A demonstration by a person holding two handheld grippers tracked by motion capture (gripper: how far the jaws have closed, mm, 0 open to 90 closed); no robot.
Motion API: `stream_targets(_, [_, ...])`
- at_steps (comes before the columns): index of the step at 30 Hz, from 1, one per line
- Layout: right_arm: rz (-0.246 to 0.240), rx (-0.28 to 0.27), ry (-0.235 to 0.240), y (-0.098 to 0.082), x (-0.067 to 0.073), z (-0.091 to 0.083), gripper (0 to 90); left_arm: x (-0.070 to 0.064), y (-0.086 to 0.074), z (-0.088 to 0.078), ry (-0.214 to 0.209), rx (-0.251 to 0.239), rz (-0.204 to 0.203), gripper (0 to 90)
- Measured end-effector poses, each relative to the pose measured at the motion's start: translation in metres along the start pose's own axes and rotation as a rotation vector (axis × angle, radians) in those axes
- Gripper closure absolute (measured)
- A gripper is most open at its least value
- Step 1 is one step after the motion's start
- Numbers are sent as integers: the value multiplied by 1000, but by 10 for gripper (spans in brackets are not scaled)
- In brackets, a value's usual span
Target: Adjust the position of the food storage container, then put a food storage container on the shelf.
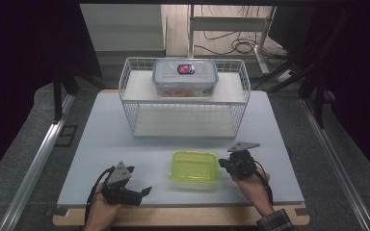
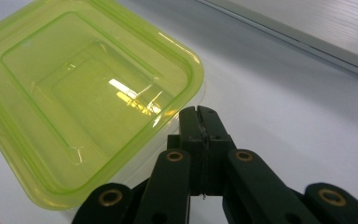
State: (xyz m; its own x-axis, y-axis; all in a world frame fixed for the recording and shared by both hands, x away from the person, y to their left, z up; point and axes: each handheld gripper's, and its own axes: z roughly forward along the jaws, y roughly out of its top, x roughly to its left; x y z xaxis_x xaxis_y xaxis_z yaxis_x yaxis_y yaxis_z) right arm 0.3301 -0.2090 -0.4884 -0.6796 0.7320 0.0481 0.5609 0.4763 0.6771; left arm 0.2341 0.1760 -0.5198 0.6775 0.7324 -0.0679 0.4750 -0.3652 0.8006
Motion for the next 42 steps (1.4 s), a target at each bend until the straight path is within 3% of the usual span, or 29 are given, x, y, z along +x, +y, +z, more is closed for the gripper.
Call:
stream_targets(7, [-20,2,32,4,6,6,885,0,0,1,-11,9,-4,43])
stream_targets(8, [-30,-11,30,2,5,1,813,1,0,1,-15,10,-8,44])
stream_targets(9, [-30,-11,30,2,5,1,813,1,0,1,-15,10,-8,43])
stream_targets(11, [-64,-18,22,-2,8,-5,676,1,0,2,-18,13,-16,44])
stream_targets(12, [-64,-18,22,-2,8,-5,676,1,0,2,-18,13,-16,44])
stream_targets(13, [-69,-29,25,-6,9,-7,572,0,0,2,-19,15,-18,43])
stream_targets(15, [-71,-29,27,-7,9,-8,538,0,0,2,-18,16,-17,43])
stream_targets(16, [-78,-40,29,-9,8,-9,472,0,0,2,-15,18,-14,43])
stream_targets(24, [-4,-73,88,-12,0,-14,328,1,1,3,-16,20,-19,42])
stream_targets(32, [2,-70,69,-11,3,-17,342,-2,9,8,-56,29,-67,48])
stream_targets(42, [51,-82,136,-7,3,-15,439,-1,27,14,-73,-14,-94,167])
